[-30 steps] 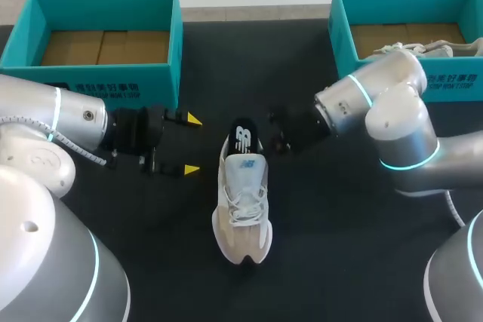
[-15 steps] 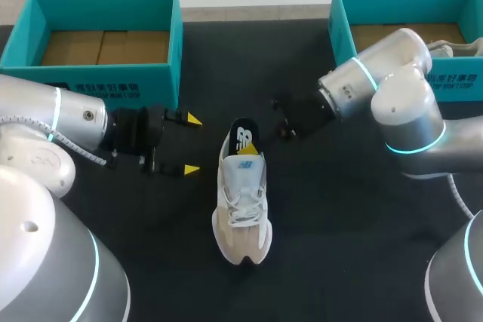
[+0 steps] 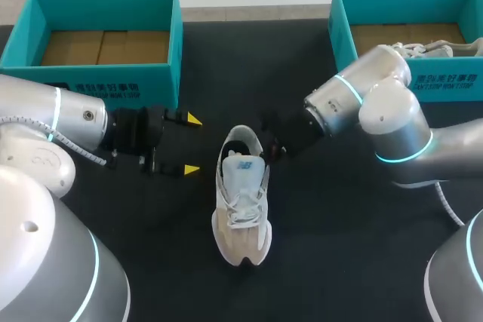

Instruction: Take the shoe out of the shoebox, open the shoe tongue, remove and reinsert the insole, then place the shoe into the shoebox

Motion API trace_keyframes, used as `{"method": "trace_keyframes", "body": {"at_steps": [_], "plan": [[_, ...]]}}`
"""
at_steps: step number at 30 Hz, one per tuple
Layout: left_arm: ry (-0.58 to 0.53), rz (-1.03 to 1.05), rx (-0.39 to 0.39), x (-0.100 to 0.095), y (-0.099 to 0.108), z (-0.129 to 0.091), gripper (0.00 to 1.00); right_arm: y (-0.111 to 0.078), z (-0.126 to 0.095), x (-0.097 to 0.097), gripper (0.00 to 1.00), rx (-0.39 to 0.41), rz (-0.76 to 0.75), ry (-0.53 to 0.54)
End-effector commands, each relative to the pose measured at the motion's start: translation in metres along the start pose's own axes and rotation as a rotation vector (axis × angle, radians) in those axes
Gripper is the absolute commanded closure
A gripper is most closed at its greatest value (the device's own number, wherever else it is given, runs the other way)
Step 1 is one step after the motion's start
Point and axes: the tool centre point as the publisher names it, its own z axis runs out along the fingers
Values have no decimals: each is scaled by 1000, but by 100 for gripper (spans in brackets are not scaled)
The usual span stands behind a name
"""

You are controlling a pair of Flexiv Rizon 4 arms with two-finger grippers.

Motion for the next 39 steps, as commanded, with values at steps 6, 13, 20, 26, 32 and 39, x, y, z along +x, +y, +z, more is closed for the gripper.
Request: {"method": "trace_keyframes", "body": {"at_steps": [6,13,20,26,32,39], "plan": [[1,0,-3,0,0,0,0,8,-6,0,88,0,-21,-44],[1,0,-3,0,0,0,0,16,-18,6,72,9,-43,-84],[1,0,-3,0,0,0,0,27,-28,8,65,17,-68,-116],[1,0,-3,0,0,0,0,37,-37,9,64,30,-95,-135],[1,0,-3,0,0,0,0,36,-46,12,64,21,-98,-163],[1,0,-3,0,0,0,0,25,-52,12,65,-13,-73,-188]]}}
